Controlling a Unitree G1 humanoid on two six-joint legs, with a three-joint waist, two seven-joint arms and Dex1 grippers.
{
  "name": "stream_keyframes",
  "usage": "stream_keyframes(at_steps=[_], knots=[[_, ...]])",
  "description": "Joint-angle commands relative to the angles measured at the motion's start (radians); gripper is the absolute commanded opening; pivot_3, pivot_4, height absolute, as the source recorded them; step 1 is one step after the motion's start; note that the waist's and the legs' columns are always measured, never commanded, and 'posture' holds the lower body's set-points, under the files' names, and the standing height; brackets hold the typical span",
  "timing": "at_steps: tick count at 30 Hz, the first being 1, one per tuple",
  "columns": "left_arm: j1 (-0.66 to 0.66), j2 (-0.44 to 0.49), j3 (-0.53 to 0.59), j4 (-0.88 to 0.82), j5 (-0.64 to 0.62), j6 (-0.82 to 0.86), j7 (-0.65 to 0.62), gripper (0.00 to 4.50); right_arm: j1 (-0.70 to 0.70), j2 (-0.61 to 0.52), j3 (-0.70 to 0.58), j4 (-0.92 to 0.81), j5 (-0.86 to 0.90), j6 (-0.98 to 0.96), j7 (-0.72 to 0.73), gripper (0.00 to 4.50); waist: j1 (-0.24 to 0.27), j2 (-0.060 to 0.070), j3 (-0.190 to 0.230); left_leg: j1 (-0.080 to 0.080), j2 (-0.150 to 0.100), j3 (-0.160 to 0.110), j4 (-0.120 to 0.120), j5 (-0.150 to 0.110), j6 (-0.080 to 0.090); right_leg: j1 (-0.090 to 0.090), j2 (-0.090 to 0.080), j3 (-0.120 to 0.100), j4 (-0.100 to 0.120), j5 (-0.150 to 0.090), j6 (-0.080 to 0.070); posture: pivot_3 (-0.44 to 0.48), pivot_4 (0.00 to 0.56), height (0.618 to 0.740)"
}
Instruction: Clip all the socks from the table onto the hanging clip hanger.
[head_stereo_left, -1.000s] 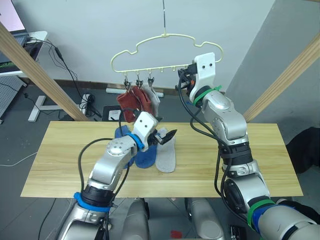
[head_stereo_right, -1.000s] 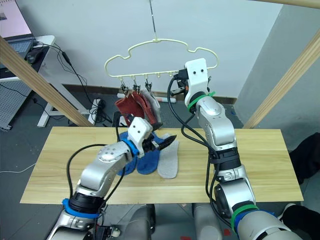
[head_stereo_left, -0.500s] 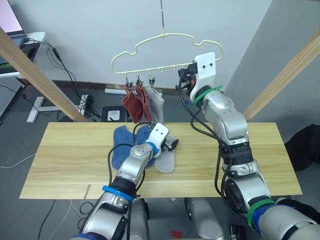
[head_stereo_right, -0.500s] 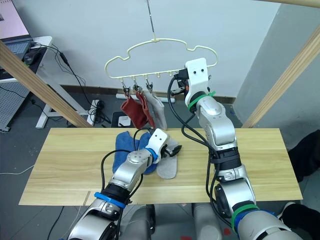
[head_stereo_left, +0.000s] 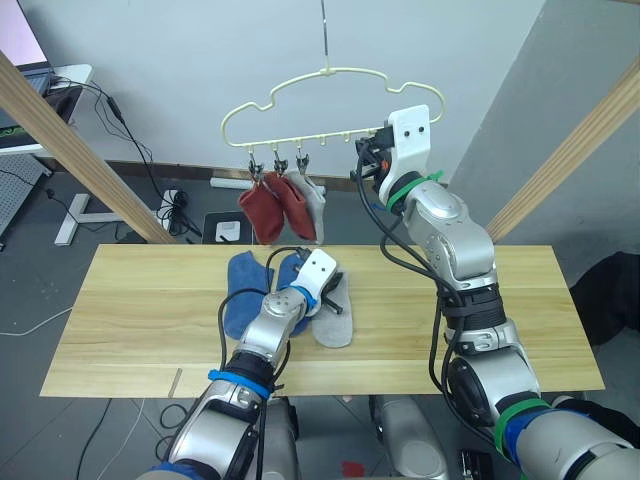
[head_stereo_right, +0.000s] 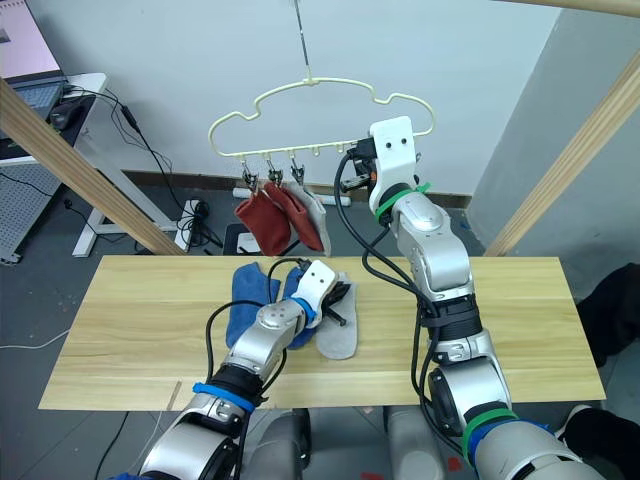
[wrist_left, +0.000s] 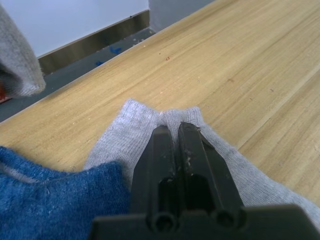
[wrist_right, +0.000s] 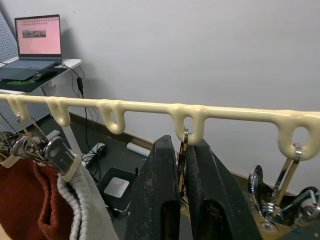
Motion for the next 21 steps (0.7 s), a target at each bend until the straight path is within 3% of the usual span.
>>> stream_keyframes(at_steps=[1,6,12,21], knots=[[0.047,-0.022,0.029,-0.058,-0.030,-0.098,-0.004,0.02,-0.011,0.000,-0.006,-0.051,0.020,-0.011,-0.001,0.00,-0.003,0.000,0.000,0.000,0.000,0.000,0.000,0.000,0.000,0.000,0.000,0.000,0.000,0.000,0.000,-0.299,0.282,0.689],[0.111,-0.028,0.077,-0.175,-0.072,-0.223,-0.012,0.02,-0.011,0.002,-0.004,-0.053,0.019,-0.013,-0.001,0.00,-0.006,0.000,0.000,0.000,0.000,0.000,-0.001,0.000,0.000,-0.001,0.000,0.000,0.000,0.000,0.000,-0.299,0.281,0.689],[0.250,0.015,0.049,-0.343,-0.031,-0.327,-0.016,0.02,-0.007,0.001,-0.004,-0.058,0.018,-0.013,-0.002,0.00,-0.007,0.000,0.000,0.000,0.000,0.000,-0.001,0.000,0.000,-0.001,0.000,0.001,0.000,0.000,0.000,-0.291,0.282,0.689],[0.219,-0.006,0.041,-0.400,-0.041,-0.414,-0.007,0.02,-0.010,0.002,-0.003,-0.064,0.026,-0.005,0.007,0.00,-0.007,0.000,0.000,0.000,0.000,0.000,0.000,0.000,0.000,-0.001,0.000,0.000,0.000,0.000,0.000,-0.297,0.285,0.689]])
